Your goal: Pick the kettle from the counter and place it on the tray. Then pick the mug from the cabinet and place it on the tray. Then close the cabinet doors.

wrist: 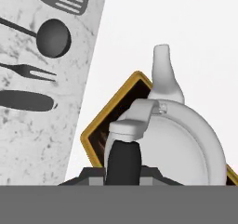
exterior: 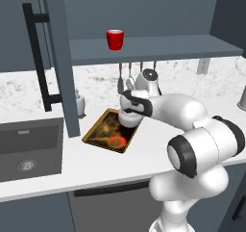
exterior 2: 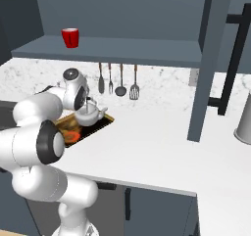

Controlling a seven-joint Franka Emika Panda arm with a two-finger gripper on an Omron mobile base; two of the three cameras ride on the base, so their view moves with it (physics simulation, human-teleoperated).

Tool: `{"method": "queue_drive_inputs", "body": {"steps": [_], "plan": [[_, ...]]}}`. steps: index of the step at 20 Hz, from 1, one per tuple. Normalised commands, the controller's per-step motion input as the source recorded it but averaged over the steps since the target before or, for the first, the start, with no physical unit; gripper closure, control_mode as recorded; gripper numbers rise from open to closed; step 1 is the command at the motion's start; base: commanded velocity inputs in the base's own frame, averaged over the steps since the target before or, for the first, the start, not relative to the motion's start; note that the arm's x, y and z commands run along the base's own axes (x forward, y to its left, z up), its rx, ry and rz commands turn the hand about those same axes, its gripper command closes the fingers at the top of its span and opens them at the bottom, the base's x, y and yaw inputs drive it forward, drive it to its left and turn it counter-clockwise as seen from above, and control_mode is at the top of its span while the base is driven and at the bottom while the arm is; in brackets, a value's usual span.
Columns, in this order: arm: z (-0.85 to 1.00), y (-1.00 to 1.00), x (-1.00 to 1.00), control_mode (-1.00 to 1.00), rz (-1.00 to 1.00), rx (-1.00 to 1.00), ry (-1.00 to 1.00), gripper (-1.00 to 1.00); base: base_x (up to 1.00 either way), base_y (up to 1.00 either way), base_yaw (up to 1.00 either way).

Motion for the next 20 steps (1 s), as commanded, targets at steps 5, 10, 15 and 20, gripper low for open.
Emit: {"method": "queue_drive_inputs", "body": {"steps": [5,10,15,20], "plan": [[0.0,0.52,0.0,-1.0,-0.02,0.0,0.02,1.0,0.0,0.0,0.0],[-0.01,0.0,0.0,-1.0,-0.01,0.0,0.0,1.0,0.0,0.0,0.0],[-0.13,0.0,0.02,-1.0,-0.01,0.0,0.0,1.0,0.0,0.0,0.0],[-0.25,0.0,0.15,-1.0,-0.01,0.0,0.0,1.0,0.0,0.0,0.0]]}}
